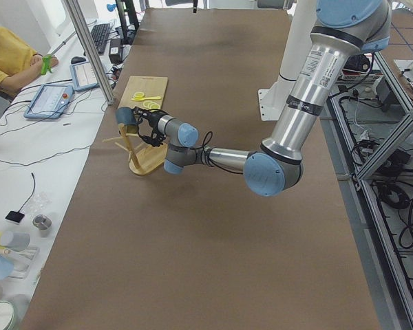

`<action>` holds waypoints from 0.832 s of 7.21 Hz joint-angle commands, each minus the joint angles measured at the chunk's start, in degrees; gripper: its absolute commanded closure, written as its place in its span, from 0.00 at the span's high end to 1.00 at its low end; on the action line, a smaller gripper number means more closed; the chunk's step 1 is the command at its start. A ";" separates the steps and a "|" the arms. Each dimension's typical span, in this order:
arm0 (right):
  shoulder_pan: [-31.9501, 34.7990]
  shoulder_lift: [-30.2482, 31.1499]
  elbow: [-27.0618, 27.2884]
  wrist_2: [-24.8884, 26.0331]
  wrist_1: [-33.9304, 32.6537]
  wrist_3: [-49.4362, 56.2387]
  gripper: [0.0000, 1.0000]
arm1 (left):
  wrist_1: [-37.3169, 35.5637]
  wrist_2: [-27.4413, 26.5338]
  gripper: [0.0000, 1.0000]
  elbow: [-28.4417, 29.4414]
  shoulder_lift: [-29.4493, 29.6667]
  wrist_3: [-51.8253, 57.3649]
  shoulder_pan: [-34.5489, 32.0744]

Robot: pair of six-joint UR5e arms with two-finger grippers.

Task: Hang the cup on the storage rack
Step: 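Hook the mug handle onto a stand peg and open the left gripper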

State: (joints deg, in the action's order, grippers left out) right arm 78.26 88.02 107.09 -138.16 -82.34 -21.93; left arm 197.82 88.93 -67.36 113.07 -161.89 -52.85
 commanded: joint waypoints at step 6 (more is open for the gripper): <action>-0.04 0.05 0.05 0.00 -0.01 -0.04 1.00 | 0.11 0.10 0.64 -0.05 -0.22 0.44 0.12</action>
State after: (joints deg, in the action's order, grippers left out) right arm 78.22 88.00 107.13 -138.16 -82.35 -21.97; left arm 197.96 88.97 -67.33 112.78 -161.54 -52.74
